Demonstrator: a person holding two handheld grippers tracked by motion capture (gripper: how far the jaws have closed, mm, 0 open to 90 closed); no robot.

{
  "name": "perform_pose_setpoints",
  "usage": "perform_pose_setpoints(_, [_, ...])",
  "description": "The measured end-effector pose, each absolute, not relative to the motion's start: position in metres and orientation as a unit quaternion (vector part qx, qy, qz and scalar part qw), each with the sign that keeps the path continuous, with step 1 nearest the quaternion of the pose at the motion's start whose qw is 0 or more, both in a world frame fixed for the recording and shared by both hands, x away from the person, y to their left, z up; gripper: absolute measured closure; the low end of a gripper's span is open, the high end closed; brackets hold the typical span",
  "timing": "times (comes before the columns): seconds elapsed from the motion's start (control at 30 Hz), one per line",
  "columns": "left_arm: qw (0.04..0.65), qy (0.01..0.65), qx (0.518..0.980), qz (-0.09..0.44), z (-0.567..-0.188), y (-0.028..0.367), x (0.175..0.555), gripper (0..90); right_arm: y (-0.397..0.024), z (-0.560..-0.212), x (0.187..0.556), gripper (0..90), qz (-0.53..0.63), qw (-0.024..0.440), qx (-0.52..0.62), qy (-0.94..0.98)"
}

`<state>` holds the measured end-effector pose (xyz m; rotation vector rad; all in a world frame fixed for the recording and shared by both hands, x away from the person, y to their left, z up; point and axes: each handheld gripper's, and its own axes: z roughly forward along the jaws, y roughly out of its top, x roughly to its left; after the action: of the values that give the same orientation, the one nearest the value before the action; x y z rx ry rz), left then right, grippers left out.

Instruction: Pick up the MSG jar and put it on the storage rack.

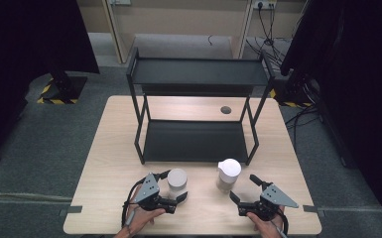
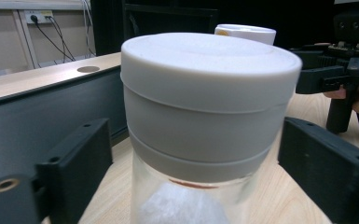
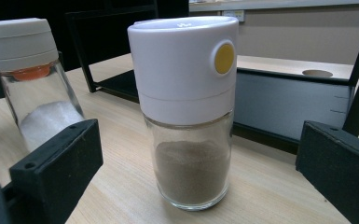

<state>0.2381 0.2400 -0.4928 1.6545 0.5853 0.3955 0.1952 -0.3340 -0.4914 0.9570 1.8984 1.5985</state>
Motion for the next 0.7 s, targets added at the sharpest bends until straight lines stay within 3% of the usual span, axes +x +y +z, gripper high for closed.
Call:
perform_pose_setpoints(0.4, [0.612,0.249,0.730,0.177,-0.4888,0.2369,0.2410,33.5,-0.3343,-0.4916,0.1955,0.8,0.584,0.237,0.351,0.692])
perform_pose_setpoints(0.7, [0.616,0.268,0.721,0.171,-0.4857,0.2377,0.2416,34.9,-0.3343,-0.4918,0.1958,0.8,0.585,0.237,0.351,0.692])
